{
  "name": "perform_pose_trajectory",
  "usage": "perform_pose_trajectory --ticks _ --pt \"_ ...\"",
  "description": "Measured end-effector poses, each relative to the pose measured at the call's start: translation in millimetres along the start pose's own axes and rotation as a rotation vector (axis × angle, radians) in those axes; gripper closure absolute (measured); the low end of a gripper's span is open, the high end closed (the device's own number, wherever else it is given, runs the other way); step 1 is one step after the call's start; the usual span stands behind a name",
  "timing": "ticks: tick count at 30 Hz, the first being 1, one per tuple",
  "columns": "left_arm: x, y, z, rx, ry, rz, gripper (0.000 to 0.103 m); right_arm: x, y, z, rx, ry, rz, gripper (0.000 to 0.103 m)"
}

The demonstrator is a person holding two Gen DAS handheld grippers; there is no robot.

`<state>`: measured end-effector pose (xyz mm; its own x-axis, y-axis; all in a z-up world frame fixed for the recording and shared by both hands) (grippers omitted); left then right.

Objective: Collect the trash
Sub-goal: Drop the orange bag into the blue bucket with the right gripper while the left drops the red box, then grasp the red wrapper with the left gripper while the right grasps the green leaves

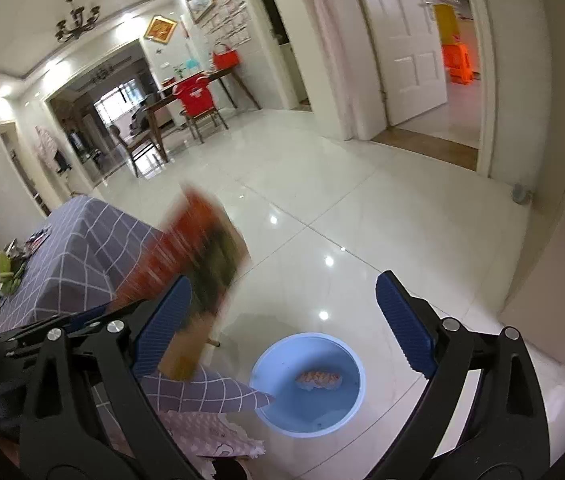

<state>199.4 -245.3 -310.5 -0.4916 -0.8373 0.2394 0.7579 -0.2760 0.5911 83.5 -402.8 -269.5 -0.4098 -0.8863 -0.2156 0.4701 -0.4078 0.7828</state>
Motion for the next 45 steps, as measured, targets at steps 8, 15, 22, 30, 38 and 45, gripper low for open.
perform_pose_trajectory --ticks 8,15,22,30,38,45 --pt "-14 6 19 0.052 0.024 0.032 0.031 -5 -2 -3 -0.024 0.011 0.004 0.011" --pt "-19 25 59 0.154 0.12 -0.026 0.031 -33 16 3 -0.016 0.084 0.02 0.011" --pt "-80 53 121 0.251 0.299 0.008 0.027 -119 43 3 -0.014 0.238 0.134 0.01" --pt "-230 60 190 0.293 0.45 0.268 0.026 -286 44 -19 -0.082 0.448 0.372 0.01" --pt "-361 32 226 0.259 0.51 0.494 0.026 -417 8 -68 -0.239 0.53 0.544 0.01" --pt "-389 25 224 0.238 0.504 0.51 0.026 -470 -5 -100 -0.308 0.537 0.622 0.01"
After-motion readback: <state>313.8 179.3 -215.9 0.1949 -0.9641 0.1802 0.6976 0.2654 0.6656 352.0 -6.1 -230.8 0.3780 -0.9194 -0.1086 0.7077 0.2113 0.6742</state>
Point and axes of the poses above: each gripper's, at about its wrist camera, not at the fingertips, and z roughly against the way its jaws point, x to its right, y to its top, the point moved 7 cm from there along -z, roughly the way its jaws point, and after that the axes turned 9 degrees about z, right-handed, at the moved point
